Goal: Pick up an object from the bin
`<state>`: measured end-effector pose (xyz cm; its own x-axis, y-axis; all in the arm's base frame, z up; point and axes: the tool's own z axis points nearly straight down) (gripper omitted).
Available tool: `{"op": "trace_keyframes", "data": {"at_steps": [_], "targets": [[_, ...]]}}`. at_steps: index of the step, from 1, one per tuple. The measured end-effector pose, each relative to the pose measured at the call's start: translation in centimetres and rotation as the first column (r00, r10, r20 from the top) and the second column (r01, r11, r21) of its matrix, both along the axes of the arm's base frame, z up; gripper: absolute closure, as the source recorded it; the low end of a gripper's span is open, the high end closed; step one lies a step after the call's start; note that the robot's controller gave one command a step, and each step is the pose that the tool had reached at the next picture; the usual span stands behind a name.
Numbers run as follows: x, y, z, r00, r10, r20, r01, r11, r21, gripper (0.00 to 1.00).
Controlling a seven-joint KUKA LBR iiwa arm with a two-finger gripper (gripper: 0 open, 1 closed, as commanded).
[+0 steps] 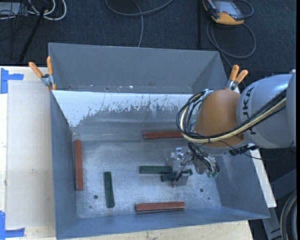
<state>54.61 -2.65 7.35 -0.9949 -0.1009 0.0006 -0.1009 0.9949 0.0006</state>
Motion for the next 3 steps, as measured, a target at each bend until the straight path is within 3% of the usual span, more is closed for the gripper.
{"op": "trace_keyframes", "data": {"at_steps": [1,2,3], "targets": [[1.5,1.3,14.8,0.985,0.171,0.010,-0.171,0.985,-0.002,1.00],[1.3,1.3,14.4,0.985,0.170,0.001,-0.170,0.985,0.000,0.00],[-0.1,1.4,5.0,1.000,-0.017,-0.006,0.017,1.000,0.000,0.00]]}}
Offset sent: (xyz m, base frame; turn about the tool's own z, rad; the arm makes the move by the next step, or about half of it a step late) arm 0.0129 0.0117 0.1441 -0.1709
